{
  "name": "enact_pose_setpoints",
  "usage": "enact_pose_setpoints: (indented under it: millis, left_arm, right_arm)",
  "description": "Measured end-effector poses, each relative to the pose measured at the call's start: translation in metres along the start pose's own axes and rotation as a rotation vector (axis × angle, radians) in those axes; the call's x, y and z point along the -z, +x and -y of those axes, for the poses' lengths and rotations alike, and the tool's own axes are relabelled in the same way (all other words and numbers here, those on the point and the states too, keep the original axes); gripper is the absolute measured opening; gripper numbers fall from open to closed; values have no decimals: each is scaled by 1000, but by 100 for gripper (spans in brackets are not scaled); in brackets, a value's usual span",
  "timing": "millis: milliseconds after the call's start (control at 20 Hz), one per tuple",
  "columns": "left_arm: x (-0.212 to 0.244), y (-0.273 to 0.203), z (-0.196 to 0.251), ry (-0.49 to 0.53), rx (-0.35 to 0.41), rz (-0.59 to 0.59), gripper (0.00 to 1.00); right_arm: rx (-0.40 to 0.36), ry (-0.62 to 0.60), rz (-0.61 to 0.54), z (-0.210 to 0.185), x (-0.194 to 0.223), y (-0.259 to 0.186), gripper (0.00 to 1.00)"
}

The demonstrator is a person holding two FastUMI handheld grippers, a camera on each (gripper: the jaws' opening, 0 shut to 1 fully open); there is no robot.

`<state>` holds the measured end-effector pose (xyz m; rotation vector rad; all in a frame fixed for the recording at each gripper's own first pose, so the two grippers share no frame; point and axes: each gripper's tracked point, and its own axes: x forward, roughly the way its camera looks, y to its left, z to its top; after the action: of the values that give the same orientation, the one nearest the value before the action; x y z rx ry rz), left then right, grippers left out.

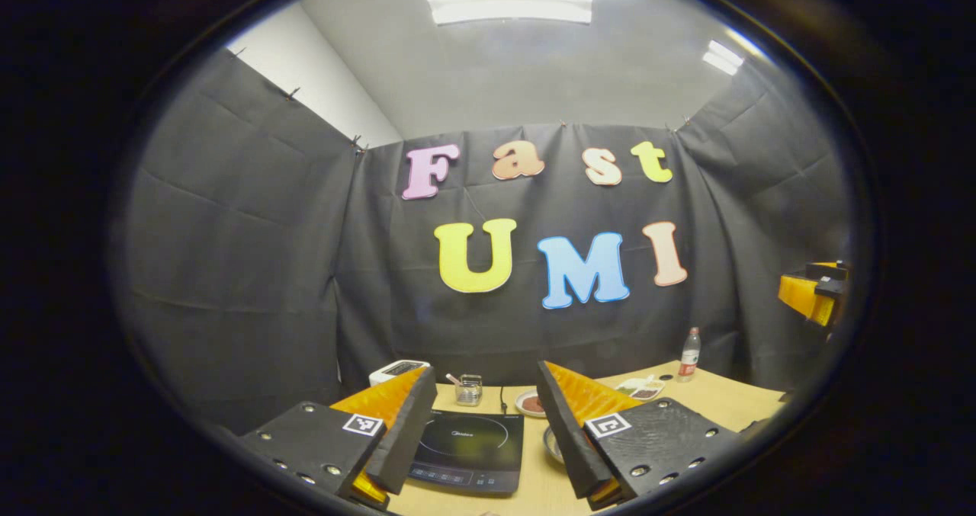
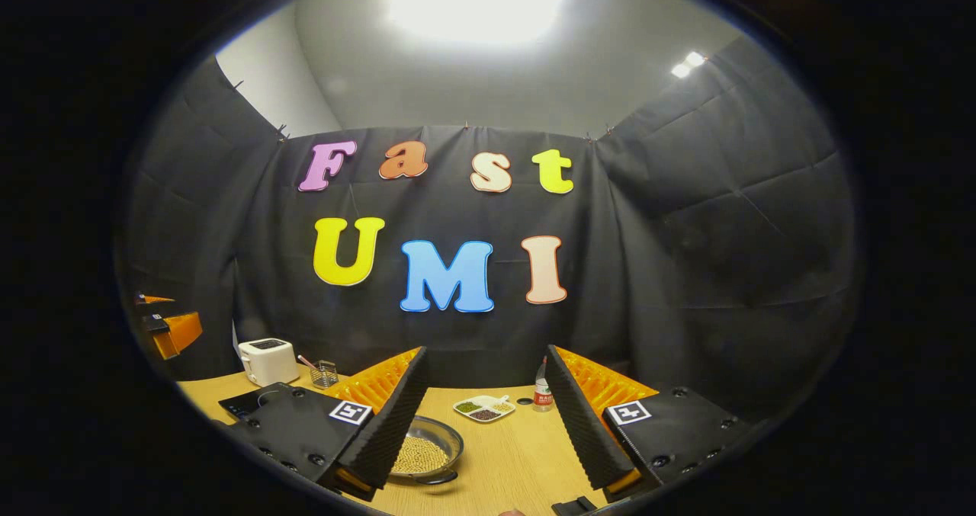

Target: First push the handle of the pot to place it horizontally, then grasp the pot with both hands and set it on the induction cooktop.

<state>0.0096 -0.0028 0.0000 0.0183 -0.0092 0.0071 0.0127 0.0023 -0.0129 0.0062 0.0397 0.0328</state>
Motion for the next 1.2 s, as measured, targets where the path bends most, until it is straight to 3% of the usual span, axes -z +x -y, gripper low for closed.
enact_pose_setpoints:
  millis: [450, 500, 600, 850, 1000, 1100, 1200]
  left_arm:
    - [4, 9, 1, -1, 1, -9, 77]
    - [3, 9, 1, 1, 2, -7, 78]
    - [3, 10, -1, 3, 2, -5, 77]
    - [1, 12, -8, 11, 1, 6, 78]
    - [1, 13, -14, 13, -1, 12, 77]
    - [0, 11, -22, 13, -4, 16, 77]
    - [0, 12, -28, 13, -6, 18, 78]
  right_arm:
    - [-12, -2, -57, -2, 13, 9, 96]
    - [-7, -7, -59, -2, 13, 9, 85]
    - [-5, -11, -62, -4, 14, 9, 74]
    - [-6, -14, -68, -11, 15, 11, 56]
    - [-6, -20, -73, -17, 16, 7, 57]
    - [-9, -20, -66, -22, 12, 10, 27]
    - [-18, -28, -71, -31, 14, 9, 25]
